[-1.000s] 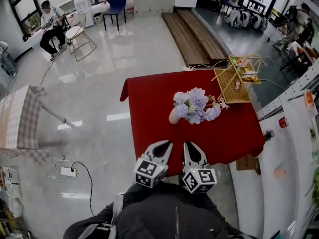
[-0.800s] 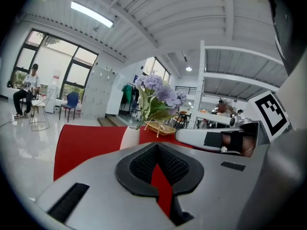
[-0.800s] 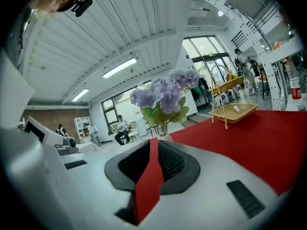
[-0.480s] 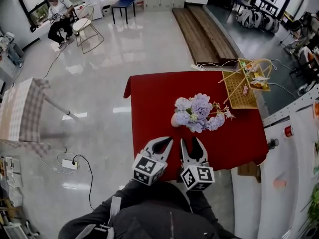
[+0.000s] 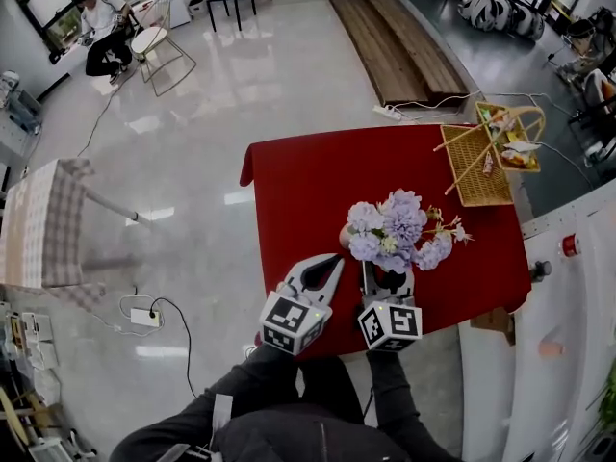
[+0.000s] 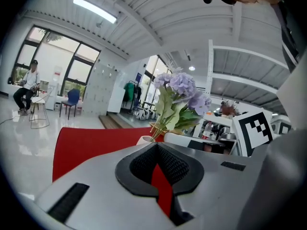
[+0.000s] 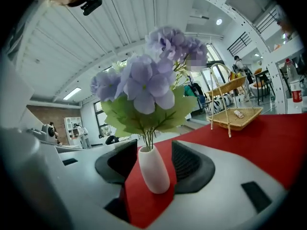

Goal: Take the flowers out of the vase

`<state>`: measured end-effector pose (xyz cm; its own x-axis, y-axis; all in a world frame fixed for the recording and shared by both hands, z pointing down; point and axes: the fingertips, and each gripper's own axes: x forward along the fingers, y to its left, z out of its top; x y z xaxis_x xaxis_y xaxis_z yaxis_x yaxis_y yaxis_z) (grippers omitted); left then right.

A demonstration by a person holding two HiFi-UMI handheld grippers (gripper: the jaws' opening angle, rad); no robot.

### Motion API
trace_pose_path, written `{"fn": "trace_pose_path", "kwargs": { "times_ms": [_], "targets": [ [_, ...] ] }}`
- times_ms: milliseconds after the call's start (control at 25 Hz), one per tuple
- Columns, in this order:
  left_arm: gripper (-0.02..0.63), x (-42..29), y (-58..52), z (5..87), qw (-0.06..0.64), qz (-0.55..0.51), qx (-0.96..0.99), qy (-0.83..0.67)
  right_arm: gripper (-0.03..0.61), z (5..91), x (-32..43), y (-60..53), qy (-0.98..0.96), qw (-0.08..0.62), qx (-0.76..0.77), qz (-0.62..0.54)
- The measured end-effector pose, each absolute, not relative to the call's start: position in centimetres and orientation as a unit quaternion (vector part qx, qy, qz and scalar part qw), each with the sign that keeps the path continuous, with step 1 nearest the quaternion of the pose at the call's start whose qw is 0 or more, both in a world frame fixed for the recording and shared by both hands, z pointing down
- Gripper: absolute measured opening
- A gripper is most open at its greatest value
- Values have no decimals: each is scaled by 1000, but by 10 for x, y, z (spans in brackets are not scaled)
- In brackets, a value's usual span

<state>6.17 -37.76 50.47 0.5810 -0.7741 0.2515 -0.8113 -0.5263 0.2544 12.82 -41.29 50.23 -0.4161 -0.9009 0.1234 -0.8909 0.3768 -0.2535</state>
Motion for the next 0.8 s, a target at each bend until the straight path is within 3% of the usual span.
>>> {"fn": "trace_pose_path", "kwargs": {
  "times_ms": [640,800],
  "targets": [
    [6,43,-380,529,199,74,876,-432,179,495,114,-439,816,56,-566,-107],
    [6,45,-376,530,203,78,879,-425,91,492,114,-438,813,60,-571,-98]
  ]
}}
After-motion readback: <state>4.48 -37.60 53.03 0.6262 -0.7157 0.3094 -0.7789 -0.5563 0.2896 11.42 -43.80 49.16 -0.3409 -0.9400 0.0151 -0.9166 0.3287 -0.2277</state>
